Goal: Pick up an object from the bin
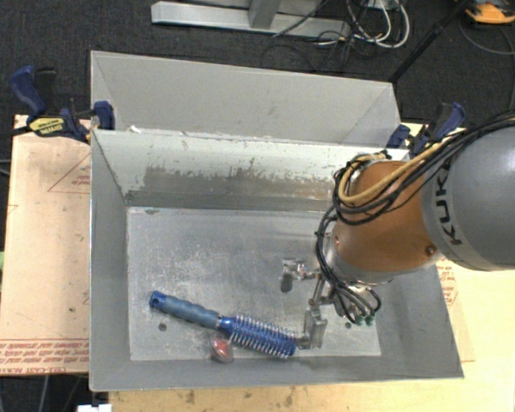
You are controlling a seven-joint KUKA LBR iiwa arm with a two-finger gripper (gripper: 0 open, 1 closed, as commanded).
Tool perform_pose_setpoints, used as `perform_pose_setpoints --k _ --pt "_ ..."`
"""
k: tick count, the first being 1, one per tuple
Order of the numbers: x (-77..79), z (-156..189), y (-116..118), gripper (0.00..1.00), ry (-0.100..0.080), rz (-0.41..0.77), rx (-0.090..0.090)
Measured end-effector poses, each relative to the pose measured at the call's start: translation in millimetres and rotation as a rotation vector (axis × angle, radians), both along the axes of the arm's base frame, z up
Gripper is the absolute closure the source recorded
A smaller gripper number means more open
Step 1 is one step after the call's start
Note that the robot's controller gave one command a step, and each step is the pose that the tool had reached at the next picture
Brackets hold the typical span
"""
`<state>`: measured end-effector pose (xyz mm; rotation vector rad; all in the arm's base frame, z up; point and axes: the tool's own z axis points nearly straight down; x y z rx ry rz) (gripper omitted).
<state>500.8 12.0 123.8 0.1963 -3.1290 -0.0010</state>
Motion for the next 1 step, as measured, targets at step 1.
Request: perform_pose_setpoints --k 1 --pt "-20.3 -39.1 20.8 0.0 -0.016 0.016 0.002"
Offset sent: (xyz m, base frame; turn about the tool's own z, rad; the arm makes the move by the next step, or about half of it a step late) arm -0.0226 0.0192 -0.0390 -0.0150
